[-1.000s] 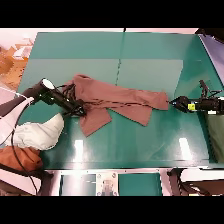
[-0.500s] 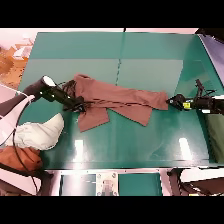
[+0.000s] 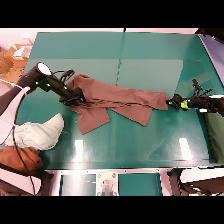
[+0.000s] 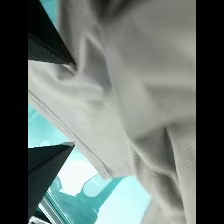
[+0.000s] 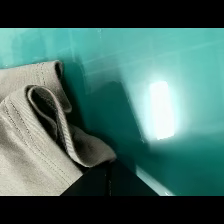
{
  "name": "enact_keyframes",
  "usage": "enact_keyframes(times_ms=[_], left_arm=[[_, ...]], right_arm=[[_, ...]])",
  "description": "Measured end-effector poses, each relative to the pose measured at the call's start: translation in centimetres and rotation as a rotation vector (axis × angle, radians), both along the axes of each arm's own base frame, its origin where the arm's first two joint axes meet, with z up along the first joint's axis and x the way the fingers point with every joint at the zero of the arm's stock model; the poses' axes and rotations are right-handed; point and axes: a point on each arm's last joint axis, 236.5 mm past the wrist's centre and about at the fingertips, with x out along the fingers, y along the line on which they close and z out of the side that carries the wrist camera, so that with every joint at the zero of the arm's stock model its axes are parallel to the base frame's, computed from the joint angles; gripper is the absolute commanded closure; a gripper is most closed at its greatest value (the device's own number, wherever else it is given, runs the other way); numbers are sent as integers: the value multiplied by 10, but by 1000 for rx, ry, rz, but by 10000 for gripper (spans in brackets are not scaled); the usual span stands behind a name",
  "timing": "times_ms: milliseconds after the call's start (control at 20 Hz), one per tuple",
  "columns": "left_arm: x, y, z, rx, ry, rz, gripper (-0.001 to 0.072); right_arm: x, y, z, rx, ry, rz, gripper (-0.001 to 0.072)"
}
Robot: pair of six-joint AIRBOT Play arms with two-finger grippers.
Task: Fold the shirts.
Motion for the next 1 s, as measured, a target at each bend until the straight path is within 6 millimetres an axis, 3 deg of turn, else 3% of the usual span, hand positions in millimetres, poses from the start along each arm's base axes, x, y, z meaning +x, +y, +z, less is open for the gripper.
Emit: enact_keyframes(times_ms=[300, 450, 650, 700, 800, 850, 1000], left_arm=[[-7, 36, -1, 59, 90, 65, 163], [-20, 40, -6, 86, 142, 59, 163], [-39, 30, -34, 112, 187, 62, 164], [-36, 29, -40, 115, 169, 82, 193], [-23, 22, -47, 100, 121, 131, 618], [-13, 18, -49, 81, 83, 153, 682], [2, 2, -41, 7, 17, 162, 683]], right_arm=[[1, 0, 0, 0, -1, -2, 698], [1, 0, 0, 0, -2, -3, 698], [1, 0, 0, 1, -2, -3, 698], [1, 0, 0, 1, -2, -3, 698], [1, 0, 0, 2, -2, -3, 699], [0, 2, 1, 8, 1, 0, 699], [-7, 10, 3, 39, 21, 30, 699]])
